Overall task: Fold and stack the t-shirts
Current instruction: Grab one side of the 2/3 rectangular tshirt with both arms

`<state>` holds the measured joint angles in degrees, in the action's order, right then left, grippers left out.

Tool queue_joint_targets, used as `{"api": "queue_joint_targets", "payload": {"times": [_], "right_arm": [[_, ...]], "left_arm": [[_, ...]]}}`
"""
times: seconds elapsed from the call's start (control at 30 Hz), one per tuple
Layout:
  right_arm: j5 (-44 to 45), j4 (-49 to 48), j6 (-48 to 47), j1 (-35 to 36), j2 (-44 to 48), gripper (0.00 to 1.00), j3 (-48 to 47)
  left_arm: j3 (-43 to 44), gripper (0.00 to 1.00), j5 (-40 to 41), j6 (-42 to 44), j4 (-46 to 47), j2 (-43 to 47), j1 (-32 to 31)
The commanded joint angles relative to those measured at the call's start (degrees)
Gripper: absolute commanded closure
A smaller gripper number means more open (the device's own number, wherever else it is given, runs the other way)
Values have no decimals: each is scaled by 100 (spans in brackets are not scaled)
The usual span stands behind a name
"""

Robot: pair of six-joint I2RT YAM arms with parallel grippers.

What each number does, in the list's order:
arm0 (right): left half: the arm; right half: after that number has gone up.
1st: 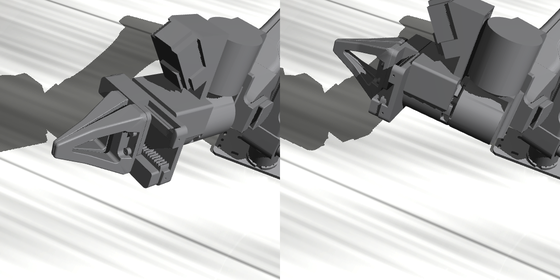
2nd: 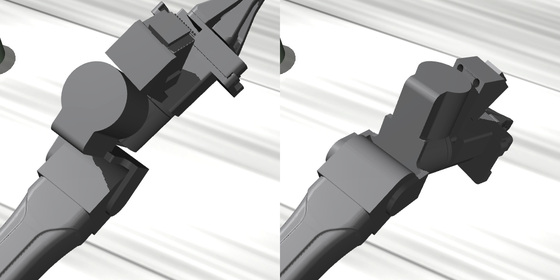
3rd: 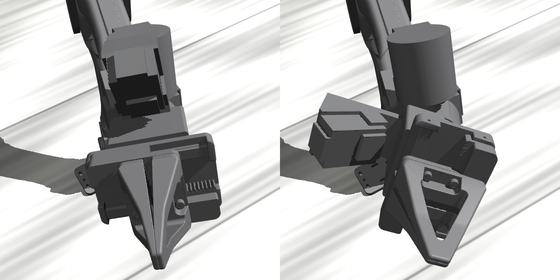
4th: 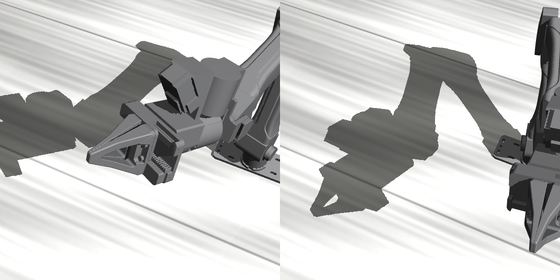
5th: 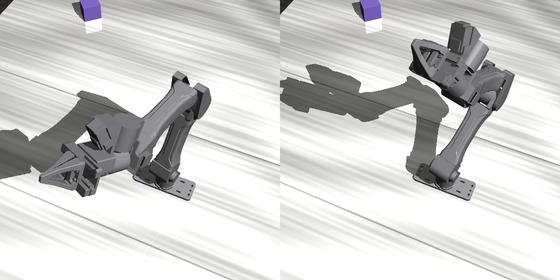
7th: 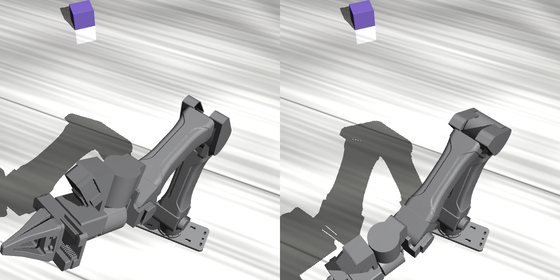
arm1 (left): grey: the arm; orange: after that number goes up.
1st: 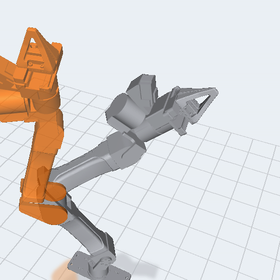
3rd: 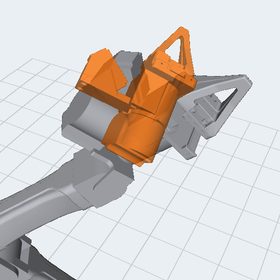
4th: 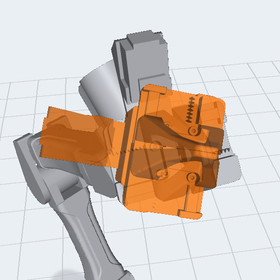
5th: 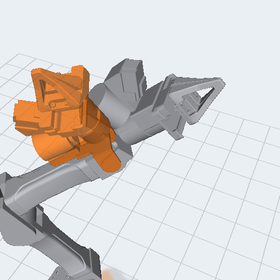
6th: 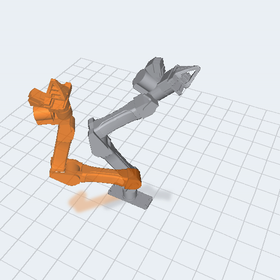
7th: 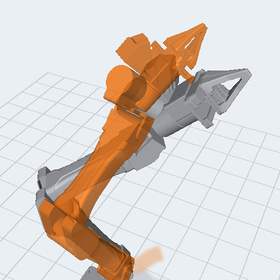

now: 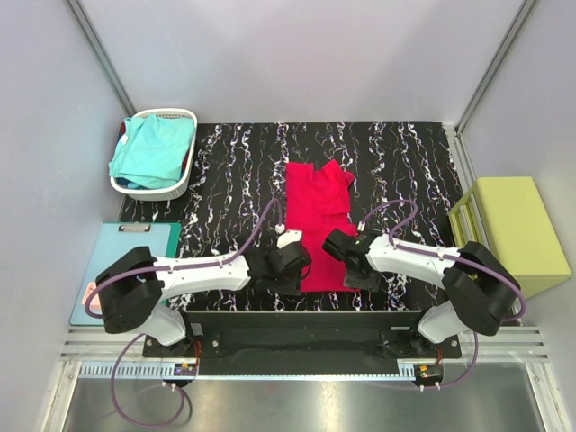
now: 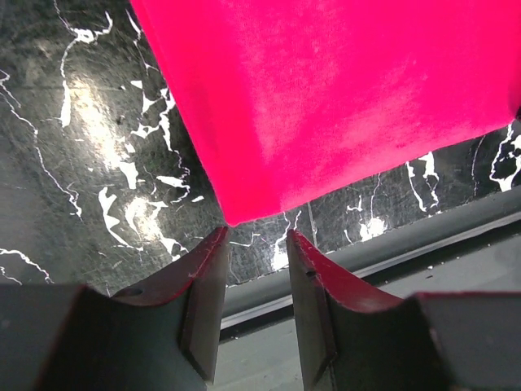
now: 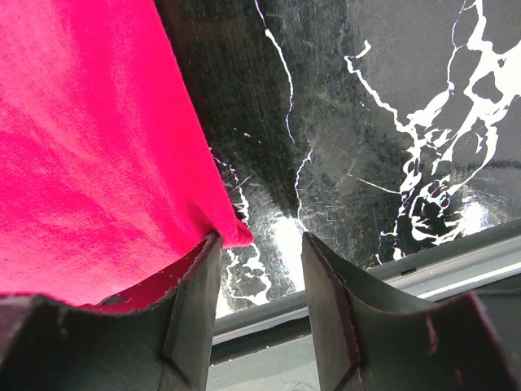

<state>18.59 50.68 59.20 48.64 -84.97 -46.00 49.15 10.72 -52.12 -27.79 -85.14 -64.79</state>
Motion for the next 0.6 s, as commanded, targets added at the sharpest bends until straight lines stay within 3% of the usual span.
{"api": "queue_joint_targets", "payload": {"times": [0.0,0.43,0.57], "right_arm": [[48,-31,101,75,-11,48,-23],[110,56,74,75,68,48,-102],[110,39,74,66,33,48,-102]], "left_arm": [[78,60,316,-27,2,25,-16],[113,63,413,9,72,-960,-7],[86,69,396,44,90,-934,-7]]}}
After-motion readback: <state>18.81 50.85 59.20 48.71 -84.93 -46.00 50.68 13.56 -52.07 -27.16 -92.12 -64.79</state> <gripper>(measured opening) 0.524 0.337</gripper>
